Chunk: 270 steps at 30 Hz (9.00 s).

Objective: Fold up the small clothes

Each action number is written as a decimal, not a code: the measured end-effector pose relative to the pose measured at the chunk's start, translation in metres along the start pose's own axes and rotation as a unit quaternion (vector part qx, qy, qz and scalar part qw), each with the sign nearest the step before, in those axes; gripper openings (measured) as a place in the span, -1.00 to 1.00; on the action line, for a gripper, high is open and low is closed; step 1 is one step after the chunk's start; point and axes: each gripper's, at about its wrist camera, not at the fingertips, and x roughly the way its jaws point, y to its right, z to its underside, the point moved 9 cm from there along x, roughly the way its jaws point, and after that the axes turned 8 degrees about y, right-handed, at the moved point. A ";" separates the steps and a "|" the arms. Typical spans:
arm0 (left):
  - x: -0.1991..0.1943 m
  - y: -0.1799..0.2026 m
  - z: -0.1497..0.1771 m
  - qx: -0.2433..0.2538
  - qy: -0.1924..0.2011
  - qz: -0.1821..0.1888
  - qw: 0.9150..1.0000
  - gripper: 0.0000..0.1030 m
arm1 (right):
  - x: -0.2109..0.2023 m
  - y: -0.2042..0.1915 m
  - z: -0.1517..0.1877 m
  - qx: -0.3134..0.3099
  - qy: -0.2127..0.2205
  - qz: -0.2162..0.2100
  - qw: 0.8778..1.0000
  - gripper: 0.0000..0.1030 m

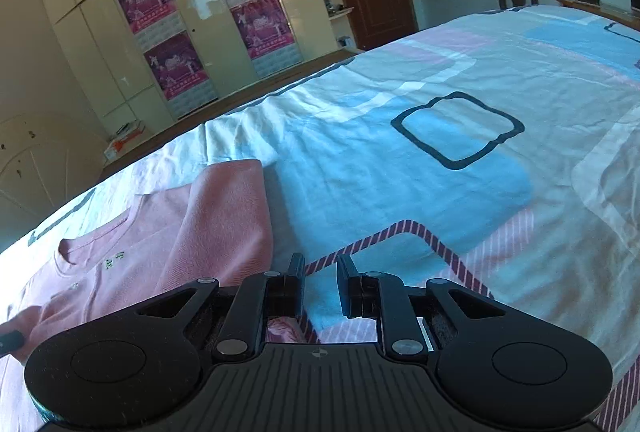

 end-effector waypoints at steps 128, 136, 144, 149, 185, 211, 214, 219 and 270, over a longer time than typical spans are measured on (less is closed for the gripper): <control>-0.148 -0.336 -0.024 -0.206 0.120 -0.234 0.943 -0.10 | 0.026 -0.195 0.072 -0.124 -0.065 -0.123 0.982 -0.32; -0.164 -0.428 -0.025 -0.305 0.155 -0.244 0.908 -0.21 | 0.033 -0.239 0.085 -0.142 -0.070 -0.132 0.979 -0.31; -0.165 -0.477 -0.031 -0.389 0.210 -0.196 0.875 -0.23 | 0.043 -0.244 0.083 -0.130 -0.074 -0.115 0.982 -0.31; -0.173 -0.486 -0.026 -0.459 0.241 -0.165 0.839 -0.69 | 0.054 -0.223 0.079 -0.082 -0.081 -0.078 0.990 -0.31; -0.052 -0.021 0.008 0.097 0.045 0.020 0.994 0.30 | 0.018 -0.217 0.080 0.017 -0.133 -0.200 0.971 -0.31; -0.067 -0.162 0.004 0.042 0.024 -0.097 0.994 -0.21 | 0.022 -0.177 0.036 -0.044 -0.047 -0.121 0.991 -0.90; -0.069 -0.161 0.005 0.038 0.023 -0.083 0.996 -0.41 | 0.030 -0.160 0.055 -0.037 -0.064 -0.109 0.991 -0.90; -0.067 -0.158 0.004 0.039 0.018 -0.071 0.997 -0.60 | 0.029 -0.158 0.063 -0.037 -0.067 -0.109 0.991 -0.90; 0.077 -0.137 -0.094 0.047 -0.011 -0.031 0.998 0.12 | 0.105 -0.219 0.060 -0.091 -0.127 -0.132 0.979 -0.92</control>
